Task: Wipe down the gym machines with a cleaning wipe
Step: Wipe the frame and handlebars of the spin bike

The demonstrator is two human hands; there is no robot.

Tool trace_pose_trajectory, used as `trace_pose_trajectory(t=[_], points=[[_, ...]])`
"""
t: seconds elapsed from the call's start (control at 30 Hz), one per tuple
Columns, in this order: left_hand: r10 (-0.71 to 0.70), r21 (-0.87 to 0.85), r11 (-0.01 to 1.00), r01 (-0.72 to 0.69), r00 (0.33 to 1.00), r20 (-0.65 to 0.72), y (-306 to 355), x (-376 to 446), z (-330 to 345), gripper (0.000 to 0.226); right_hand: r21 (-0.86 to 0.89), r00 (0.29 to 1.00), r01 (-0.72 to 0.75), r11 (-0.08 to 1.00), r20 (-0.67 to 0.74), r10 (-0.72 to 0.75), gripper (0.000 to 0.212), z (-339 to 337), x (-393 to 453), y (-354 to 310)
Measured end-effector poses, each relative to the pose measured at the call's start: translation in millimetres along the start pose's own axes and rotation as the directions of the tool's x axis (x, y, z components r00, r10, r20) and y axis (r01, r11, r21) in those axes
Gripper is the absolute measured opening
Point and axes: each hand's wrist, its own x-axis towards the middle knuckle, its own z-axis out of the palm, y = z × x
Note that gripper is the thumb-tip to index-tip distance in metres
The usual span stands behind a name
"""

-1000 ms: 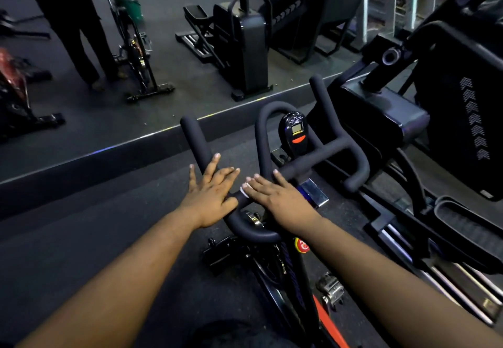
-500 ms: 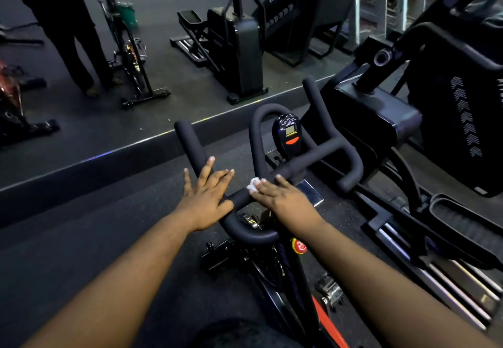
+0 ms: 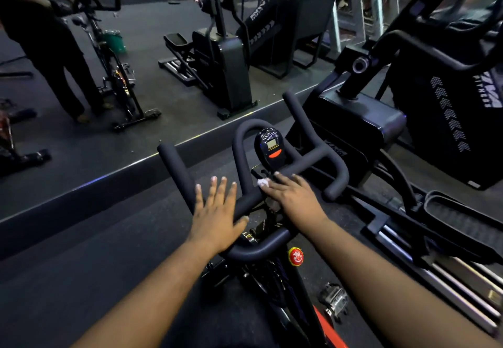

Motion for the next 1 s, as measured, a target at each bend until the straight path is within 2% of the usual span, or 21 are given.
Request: trace_pose_trajectory(t=[0.13,0.27,0.4,0.53,0.63,0.8,0.87,1.0], points=[[-0.006,-0.034,0.999,0.007,1.000,0.024,24.7,17.6,6.8,0.106,-0.022,0.998,-0.065,0.998,0.013,0.065,0.070,-8.5,9.8,29.4],[-0.108,-0.100,0.989,0.109,0.994,0.016,25.9,32.2,15.5,0.115,0.009,0.987,0.028,1.000,-0.160,-0.026,0.049,8.3,10.3,5.3],[-0.151,-0.020,0.988,0.151,0.988,-0.004,29.4,34.1,19.0,0.114,0.009,0.963,0.031,0.999,-0.269,-0.027,0.049,21.3,1.5,3.3],[-0.173,0.033,0.984,0.176,0.982,-0.071,32.8,35.9,20.6,0.112,-0.008,0.957,0.033,0.999,-0.289,-0.034,0.054,18.9,8.8,34.3],[-0.180,0.066,0.980,0.185,0.980,-0.079,32.6,34.8,23.4,0.111,0.062,0.957,-0.004,0.998,-0.288,0.021,0.057,21.6,12.1,60.8],[-0.182,0.068,0.980,0.188,0.980,-0.077,32.4,36.4,23.8,0.112,0.202,0.899,-0.253,0.946,-0.313,0.308,0.031,22.8,19.6,89.8],[-0.185,0.067,0.980,0.190,0.980,-0.069,32.4,36.8,23.0,0.112,0.283,0.891,-0.248,0.927,-0.309,0.333,0.029,20.4,25.0,77.5],[-0.181,0.053,0.981,0.185,0.981,-0.069,32.0,36.9,22.8,0.112,0.438,0.931,-0.162,0.884,-0.229,0.284,0.033,26.9,22.3,48.2]])
